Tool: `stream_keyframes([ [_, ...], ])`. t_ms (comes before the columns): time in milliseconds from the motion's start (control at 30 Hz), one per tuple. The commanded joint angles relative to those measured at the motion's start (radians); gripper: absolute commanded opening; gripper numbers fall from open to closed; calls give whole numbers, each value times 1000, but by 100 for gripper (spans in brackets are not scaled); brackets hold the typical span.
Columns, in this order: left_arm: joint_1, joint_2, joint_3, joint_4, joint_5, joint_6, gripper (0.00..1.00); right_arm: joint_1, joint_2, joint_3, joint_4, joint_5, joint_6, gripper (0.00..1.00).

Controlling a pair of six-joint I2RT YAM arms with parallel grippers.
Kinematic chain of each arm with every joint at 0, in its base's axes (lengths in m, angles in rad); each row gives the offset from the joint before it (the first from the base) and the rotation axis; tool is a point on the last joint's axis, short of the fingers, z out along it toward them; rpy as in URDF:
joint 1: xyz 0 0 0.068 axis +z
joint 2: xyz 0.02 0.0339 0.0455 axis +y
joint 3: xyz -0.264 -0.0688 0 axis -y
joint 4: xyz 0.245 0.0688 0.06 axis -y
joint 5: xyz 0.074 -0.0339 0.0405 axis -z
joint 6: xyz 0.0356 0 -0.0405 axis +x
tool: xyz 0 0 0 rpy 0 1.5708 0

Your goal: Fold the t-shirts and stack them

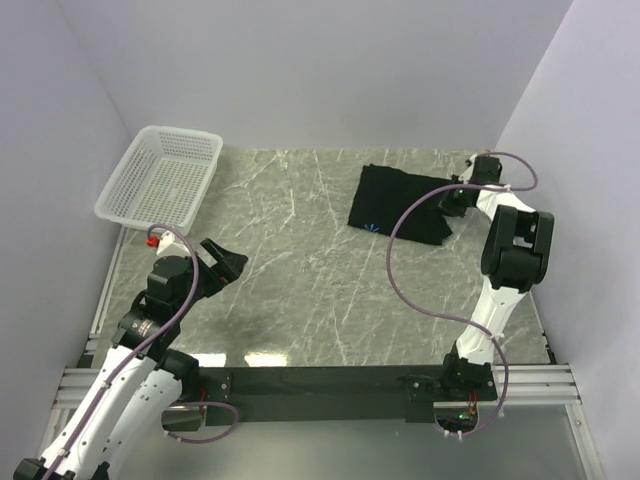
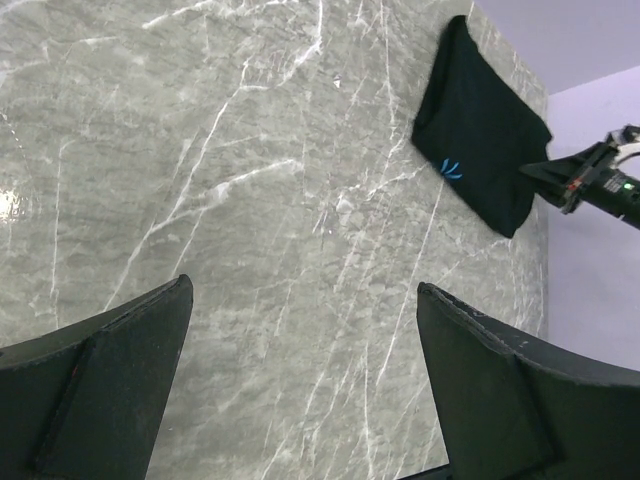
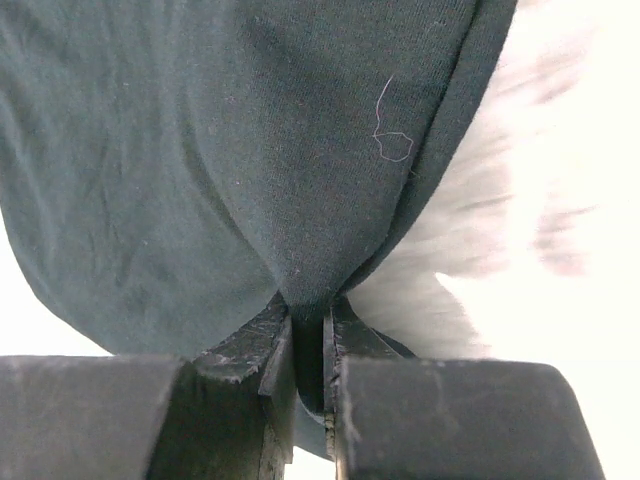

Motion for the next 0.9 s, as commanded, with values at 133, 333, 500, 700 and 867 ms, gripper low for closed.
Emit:
stream_keyframes([
  [133, 3, 24, -10, 57, 30, 14, 100, -87, 46, 202, 48, 184, 1, 0],
  [333, 3, 53, 5, 65, 41, 27, 99, -110, 170, 407, -39, 216, -45, 0],
  [500, 3, 71, 26, 58, 41, 39, 99, -107, 225, 520, -94, 250, -70, 23],
  [700, 3, 74, 51, 52, 38, 46, 100, -102, 195, 582, -173, 318, -165, 53],
  [867, 3, 74, 88, 37, 29, 63, 99, -84, 104, 521, -163, 426, -271, 60],
])
